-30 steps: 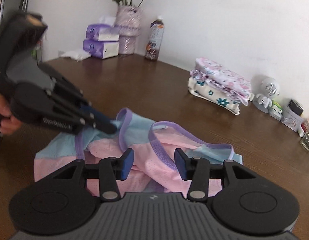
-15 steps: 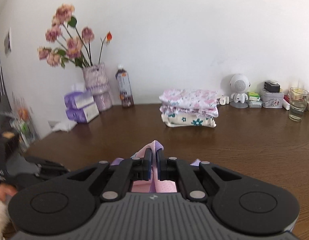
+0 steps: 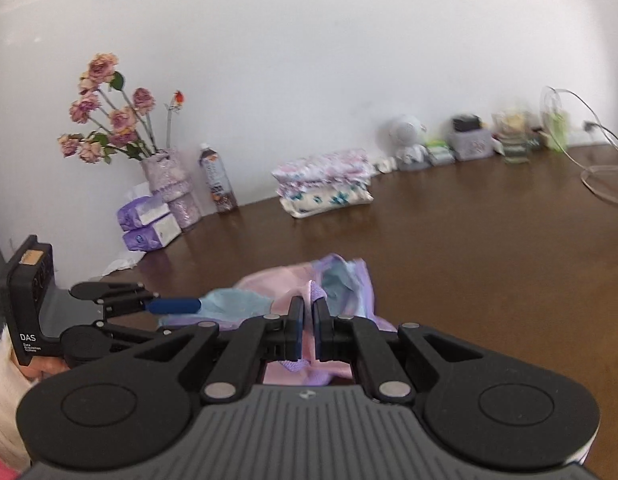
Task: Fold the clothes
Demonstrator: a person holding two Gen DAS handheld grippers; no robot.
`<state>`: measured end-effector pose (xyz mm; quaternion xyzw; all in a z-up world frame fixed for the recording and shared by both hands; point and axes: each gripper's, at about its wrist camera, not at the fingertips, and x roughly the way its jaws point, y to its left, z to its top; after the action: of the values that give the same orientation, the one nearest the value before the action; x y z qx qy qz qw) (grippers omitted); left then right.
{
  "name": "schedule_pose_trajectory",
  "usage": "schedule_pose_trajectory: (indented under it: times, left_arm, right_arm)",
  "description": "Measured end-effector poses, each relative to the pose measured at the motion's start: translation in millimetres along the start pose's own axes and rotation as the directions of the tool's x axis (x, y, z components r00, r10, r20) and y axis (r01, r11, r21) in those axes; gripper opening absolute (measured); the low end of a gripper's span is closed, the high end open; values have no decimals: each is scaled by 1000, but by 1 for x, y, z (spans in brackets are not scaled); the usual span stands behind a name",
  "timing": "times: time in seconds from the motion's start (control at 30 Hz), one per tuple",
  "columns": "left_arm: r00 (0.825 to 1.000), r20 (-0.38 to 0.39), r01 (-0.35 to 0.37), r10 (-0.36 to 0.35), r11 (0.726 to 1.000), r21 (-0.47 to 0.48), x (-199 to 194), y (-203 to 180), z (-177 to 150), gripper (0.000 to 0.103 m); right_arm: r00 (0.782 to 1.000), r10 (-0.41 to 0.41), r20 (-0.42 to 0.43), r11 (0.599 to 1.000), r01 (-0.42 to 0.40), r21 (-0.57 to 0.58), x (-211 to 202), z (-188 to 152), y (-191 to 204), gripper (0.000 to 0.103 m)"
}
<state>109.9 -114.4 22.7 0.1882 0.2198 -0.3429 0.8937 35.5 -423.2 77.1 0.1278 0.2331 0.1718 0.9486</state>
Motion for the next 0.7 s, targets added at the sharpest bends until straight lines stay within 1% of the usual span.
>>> schedule_pose_trajectory:
  times: [0.07,0.17,0.23,0.33,0.53,0.6,0.7]
  left_arm:
    - [1000,-10,-13,13,999,46,5,-12,0,40]
    - [1000,-16,-26,27,996,80,10,-23,-2,41]
    - [999,-9,-47,49,993,109,10,-31,-2,41]
    - [997,-1,-73,73,988,139,7,-41,-5,40]
    - [1000,12,-28,26,989,142,-3,-52,-6,40]
    - [1000,20,-1,-2,990,144,-6,-56,-6,40]
    - [997,47,57,-64,987,148,-11,-62,-1,40]
  right_arm:
    - [1000,-13,9,999,13,31,-8,-12,-5,4]
    - [999,-18,41,998,15,64,-20,-23,-10,4]
    - [997,-11,71,996,5,85,-28,-25,-12,4]
    - [996,-20,86,994,11,107,-31,-26,-19,4]
    - [998,6,58,994,-12,108,-24,-34,-17,5]
    - [998,25,55,994,-31,101,-19,-33,-13,5]
    - [997,67,47,995,-70,72,-10,-28,0,5]
